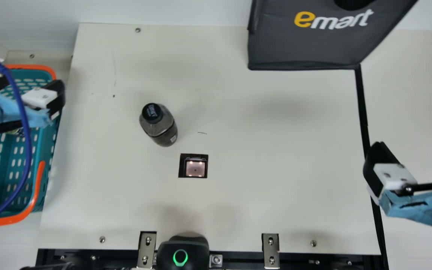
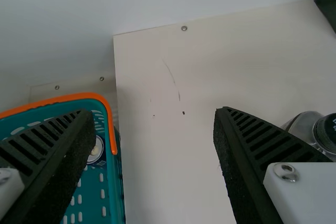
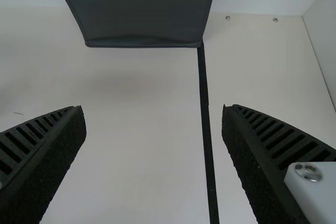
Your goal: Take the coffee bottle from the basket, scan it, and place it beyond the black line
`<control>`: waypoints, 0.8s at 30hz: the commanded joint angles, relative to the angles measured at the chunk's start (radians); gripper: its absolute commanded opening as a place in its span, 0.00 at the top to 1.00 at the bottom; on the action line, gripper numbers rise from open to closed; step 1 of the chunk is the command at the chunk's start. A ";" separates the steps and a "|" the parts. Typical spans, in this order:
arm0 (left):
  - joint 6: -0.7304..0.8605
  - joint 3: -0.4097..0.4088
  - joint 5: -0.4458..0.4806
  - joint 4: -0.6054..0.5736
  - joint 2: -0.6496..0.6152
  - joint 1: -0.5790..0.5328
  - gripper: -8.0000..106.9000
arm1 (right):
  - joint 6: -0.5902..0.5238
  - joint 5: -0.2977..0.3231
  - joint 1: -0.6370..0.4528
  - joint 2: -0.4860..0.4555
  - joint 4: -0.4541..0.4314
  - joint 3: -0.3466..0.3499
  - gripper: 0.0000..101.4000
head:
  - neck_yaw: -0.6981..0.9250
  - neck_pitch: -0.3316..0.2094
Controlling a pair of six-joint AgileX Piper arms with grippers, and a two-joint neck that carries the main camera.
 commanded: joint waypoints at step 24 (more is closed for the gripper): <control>-0.014 -0.005 0.009 0.006 0.002 -0.034 0.15 | 0.000 0.000 0.000 0.000 0.000 0.000 0.10 | 0.002 -0.026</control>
